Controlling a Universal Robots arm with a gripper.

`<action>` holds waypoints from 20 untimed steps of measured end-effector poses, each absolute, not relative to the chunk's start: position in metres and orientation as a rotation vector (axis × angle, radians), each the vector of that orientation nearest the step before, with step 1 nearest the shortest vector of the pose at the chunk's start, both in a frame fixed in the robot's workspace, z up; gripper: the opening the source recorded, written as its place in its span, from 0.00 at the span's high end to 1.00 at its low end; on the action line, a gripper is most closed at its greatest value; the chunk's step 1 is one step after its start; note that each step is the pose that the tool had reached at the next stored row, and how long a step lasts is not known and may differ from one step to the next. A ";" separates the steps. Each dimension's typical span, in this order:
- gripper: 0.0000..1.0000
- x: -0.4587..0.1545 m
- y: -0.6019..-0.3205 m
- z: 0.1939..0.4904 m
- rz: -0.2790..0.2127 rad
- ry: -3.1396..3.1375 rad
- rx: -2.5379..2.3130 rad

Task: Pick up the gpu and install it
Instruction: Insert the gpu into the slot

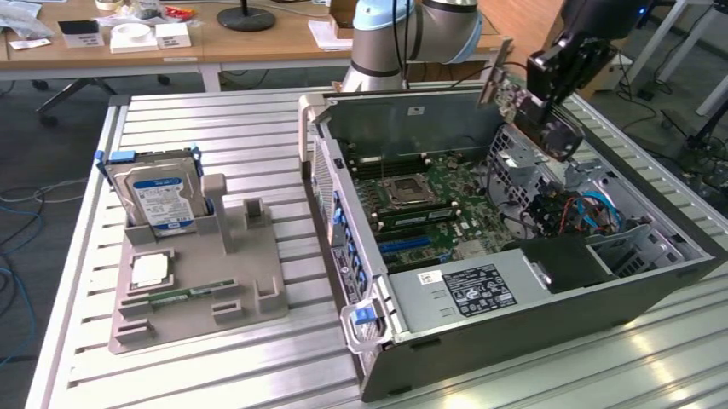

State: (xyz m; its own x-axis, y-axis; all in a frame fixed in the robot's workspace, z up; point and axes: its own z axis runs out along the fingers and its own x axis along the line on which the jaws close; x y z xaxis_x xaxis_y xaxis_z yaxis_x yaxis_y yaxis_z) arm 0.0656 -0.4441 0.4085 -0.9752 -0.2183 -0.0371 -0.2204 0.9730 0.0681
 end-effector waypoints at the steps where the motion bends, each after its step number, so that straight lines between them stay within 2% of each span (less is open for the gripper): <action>1: 0.73 0.066 -0.444 0.409 0.112 3.089 -0.363; 20: 0.73 0.066 -0.444 0.409 0.117 3.038 -0.704</action>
State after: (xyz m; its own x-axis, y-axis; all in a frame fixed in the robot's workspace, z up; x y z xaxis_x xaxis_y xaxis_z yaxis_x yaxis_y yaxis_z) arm 0.0657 -0.4441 0.4085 -0.8981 -0.4382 -0.0371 -0.4398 0.8955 0.0681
